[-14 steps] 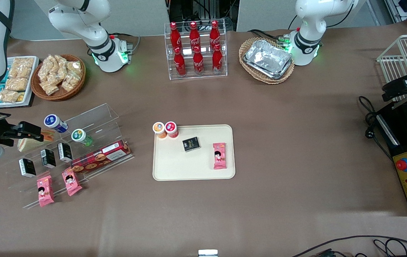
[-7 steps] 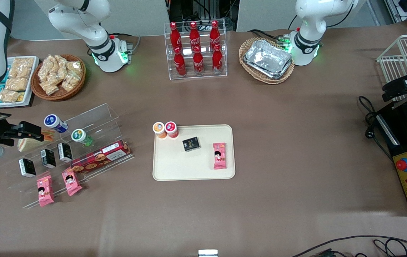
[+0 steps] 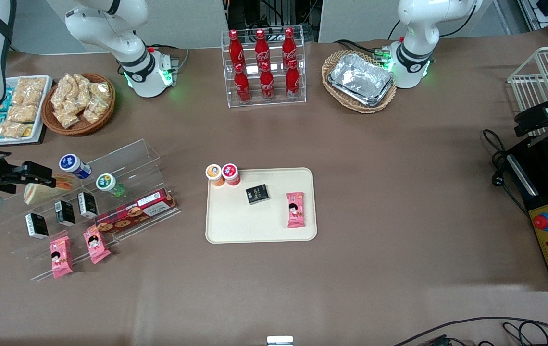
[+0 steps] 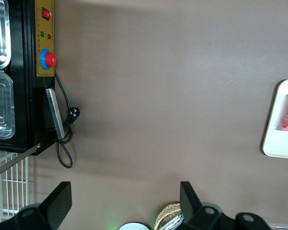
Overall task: Place sandwich on tray
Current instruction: 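Move the right gripper over the acrylic rack toward the wrapped sandwich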
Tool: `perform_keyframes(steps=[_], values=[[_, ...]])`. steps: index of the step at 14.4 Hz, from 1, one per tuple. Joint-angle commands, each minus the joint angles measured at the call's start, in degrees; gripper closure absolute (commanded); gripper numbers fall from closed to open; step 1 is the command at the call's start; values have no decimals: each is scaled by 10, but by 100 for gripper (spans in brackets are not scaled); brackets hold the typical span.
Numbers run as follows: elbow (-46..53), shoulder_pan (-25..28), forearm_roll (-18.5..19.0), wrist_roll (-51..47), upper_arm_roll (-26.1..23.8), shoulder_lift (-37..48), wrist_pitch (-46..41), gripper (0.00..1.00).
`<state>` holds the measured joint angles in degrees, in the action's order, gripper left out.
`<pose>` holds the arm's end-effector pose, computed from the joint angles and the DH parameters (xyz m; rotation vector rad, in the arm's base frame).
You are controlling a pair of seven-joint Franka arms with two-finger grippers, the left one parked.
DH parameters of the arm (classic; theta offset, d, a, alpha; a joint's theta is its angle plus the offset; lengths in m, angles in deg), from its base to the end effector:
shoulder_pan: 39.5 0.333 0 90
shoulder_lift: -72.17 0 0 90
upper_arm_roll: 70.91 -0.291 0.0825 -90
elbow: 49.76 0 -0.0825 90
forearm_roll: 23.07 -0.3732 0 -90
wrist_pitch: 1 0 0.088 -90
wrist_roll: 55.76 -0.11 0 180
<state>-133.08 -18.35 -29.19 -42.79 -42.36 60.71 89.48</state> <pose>0.5916 -0.0392 0.5493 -3.1165 -0.1553 0.0752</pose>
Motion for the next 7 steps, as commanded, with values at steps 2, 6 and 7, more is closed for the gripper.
perform_keyframes(steps=[2,6,7], values=[[-34,-1,18,9,1,33,-2,0],[-34,-14,18,8,5,32,-2,0],[-34,-17,18,8,6,31,-2,0]])
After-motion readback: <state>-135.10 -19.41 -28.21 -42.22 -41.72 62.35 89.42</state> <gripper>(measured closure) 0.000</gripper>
